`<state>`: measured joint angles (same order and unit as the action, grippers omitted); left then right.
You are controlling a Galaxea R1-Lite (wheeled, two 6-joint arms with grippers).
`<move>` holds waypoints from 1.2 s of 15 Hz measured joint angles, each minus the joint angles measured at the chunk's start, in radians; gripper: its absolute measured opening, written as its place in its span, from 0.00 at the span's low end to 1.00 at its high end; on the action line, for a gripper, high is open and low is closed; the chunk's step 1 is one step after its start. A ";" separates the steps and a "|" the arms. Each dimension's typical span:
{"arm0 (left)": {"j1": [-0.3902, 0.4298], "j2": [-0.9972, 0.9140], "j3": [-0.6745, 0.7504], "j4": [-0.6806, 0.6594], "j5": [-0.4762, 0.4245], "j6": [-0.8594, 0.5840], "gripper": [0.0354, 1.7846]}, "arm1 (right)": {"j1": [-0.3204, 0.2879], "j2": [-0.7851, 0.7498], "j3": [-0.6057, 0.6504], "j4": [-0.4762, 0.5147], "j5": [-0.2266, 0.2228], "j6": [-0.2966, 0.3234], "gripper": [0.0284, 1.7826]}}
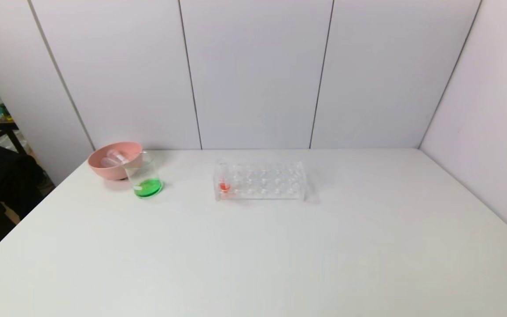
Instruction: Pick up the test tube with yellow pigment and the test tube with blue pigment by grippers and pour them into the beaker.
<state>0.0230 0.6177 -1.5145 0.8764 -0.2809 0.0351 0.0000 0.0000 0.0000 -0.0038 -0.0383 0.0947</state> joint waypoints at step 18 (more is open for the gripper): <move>-0.019 -0.614 1.233 -0.607 0.174 0.068 0.99 | 0.000 0.000 0.000 0.000 0.000 0.000 0.96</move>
<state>0.0043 0.0036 -0.2813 0.2698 -0.1068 0.1030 0.0000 0.0000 0.0000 -0.0043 -0.0383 0.0943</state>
